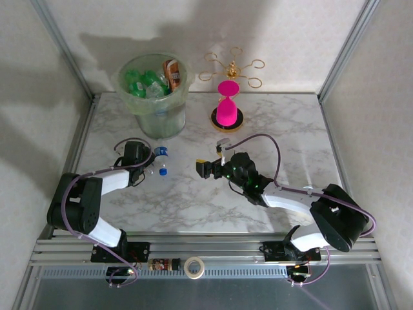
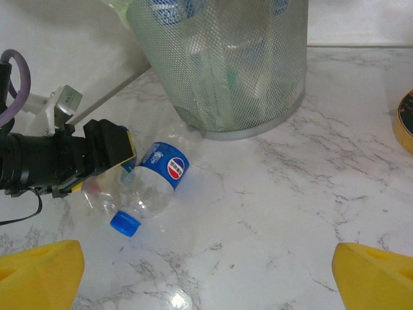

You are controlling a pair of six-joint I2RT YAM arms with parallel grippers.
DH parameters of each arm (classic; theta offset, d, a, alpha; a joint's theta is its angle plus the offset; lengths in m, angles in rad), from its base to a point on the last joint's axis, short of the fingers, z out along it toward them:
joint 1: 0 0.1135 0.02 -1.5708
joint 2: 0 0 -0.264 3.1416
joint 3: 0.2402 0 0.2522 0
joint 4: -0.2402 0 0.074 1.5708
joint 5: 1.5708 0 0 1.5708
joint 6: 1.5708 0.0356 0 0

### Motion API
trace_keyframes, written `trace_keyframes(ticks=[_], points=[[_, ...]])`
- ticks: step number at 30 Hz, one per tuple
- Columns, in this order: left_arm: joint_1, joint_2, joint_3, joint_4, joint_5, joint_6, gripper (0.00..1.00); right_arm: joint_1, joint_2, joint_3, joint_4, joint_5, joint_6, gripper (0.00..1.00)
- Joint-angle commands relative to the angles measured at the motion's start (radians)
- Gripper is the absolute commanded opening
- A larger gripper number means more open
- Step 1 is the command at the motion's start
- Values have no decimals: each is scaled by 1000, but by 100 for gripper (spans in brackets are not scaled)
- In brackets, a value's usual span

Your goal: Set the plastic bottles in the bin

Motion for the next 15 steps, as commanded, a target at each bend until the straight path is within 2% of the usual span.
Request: trace_keyframes(ticks=[1,7,12,15], points=[[-7,20,0,19,-28,1,73,-3,-28,-11,17,21,10,99],[-7,23,-11,28,-29,1,62,-3,-39,-16,16,24,11,99],[0,15,-15,32,-17,5,50,-3,-46,-20,19,22,12,99],[9,-4,-17,26,-11,4,47,-2,-54,-26,20,24,13,99]])
